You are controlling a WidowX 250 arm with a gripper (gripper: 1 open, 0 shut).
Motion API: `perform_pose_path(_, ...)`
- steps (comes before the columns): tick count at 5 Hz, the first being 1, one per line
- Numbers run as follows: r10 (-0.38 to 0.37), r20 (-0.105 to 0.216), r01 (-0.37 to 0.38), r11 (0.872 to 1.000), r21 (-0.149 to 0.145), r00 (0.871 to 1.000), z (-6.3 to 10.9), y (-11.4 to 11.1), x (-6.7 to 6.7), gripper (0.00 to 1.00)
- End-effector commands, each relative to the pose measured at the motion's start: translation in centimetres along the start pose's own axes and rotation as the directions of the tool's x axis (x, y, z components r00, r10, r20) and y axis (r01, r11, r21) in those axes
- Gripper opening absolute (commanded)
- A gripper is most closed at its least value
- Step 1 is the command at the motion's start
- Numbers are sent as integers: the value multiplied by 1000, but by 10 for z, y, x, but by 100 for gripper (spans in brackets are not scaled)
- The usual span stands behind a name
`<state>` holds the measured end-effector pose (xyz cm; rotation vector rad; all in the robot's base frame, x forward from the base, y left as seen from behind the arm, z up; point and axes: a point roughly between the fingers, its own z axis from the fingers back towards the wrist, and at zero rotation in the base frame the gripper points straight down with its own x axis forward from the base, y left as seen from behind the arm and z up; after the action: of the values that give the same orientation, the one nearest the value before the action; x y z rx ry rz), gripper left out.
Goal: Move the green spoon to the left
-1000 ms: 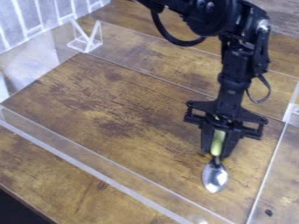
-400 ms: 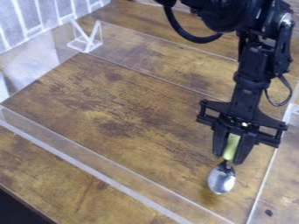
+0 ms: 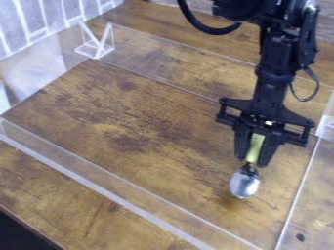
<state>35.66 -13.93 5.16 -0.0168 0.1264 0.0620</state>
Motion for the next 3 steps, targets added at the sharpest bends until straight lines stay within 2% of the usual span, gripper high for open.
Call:
perform_pose_path(1, 13, 60, -12, 1000, -25, 998, 23, 15, 3, 0)
perform_pose_path(2, 29, 60, -27, 999, -32, 998, 9, 15, 1, 0)
perform_pose_path(3, 39, 62, -37, 999, -40, 997, 3, 12, 1, 0)
